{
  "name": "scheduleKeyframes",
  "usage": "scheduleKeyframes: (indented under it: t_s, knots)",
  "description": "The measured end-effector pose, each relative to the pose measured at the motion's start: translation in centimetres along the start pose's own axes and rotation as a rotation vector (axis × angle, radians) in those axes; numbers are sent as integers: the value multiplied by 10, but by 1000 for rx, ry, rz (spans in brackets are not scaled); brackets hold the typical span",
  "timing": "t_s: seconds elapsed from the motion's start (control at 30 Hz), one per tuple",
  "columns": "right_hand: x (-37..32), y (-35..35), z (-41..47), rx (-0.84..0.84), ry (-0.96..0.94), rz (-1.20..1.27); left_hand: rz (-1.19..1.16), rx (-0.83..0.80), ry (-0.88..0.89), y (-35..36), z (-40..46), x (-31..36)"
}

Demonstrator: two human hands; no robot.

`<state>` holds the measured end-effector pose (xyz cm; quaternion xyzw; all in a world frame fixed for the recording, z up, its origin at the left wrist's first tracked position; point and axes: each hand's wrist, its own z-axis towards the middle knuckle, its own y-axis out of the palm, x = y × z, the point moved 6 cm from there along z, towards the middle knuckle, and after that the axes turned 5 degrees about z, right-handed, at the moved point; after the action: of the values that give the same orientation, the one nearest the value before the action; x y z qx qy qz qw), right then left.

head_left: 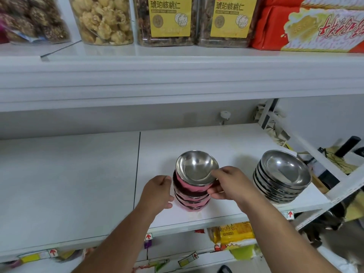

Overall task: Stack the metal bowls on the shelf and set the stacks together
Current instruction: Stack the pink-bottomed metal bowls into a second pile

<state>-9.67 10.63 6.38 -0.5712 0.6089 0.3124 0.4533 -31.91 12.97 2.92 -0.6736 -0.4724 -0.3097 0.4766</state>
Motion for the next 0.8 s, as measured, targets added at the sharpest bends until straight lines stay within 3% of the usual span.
scheduleKeyframes:
  t_s: [0.23, 0.4, 0.57, 0.8]
  knots:
    - [19, -10, -7, 89, 23, 28, 1, -13, 28, 2, -2, -12]
    - [46, -15, -5, 269, 43, 83, -195, -39, -59, 7, 8, -32]
    - [80, 14, 2, 150, 196, 267, -363, -138, -161, 24, 10, -51]
    - [73, 28, -7, 48, 187, 349, -398, -209, -115, 41, -2, -47]
